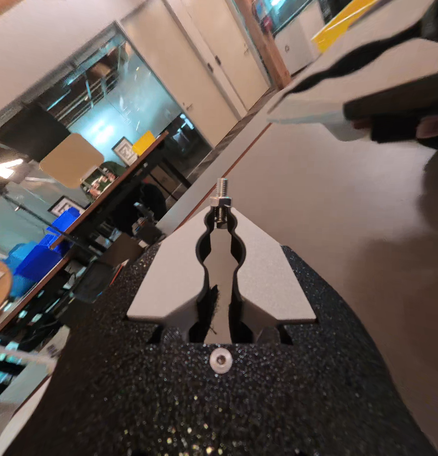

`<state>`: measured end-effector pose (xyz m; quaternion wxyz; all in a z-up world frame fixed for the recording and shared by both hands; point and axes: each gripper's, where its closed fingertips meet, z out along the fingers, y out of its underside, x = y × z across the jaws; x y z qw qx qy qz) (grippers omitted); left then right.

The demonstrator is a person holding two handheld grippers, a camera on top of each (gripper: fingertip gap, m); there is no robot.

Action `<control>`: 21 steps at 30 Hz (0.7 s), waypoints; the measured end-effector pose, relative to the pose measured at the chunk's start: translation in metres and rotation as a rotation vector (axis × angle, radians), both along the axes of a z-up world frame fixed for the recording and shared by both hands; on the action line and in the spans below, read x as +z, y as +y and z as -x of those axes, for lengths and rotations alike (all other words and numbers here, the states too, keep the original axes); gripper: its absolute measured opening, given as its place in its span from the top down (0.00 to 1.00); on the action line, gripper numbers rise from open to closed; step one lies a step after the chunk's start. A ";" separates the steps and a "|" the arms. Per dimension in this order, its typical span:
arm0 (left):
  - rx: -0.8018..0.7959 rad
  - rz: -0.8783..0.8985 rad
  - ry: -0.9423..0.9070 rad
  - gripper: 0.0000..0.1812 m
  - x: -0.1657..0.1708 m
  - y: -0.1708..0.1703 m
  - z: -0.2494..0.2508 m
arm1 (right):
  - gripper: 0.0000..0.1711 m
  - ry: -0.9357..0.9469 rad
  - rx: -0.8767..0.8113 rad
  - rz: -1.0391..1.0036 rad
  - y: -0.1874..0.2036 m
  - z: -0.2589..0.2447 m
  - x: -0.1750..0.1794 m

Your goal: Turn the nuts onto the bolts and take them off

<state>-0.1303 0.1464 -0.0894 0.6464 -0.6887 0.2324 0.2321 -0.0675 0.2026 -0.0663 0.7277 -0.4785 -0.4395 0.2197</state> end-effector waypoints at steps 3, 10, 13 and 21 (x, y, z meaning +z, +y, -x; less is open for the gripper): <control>-0.085 0.037 0.121 0.96 -0.015 0.001 -0.019 | 0.99 0.095 0.075 0.135 0.002 -0.005 0.007; -0.164 0.065 0.245 0.96 -0.028 -0.001 -0.037 | 0.77 0.047 0.551 0.583 -0.039 0.009 0.006; -0.192 0.052 0.240 0.96 -0.026 -0.004 -0.040 | 0.77 -0.101 0.640 0.722 -0.050 0.010 -0.013; -0.213 0.047 0.287 0.96 -0.028 -0.005 -0.046 | 0.83 -0.261 0.674 0.847 -0.063 0.014 -0.044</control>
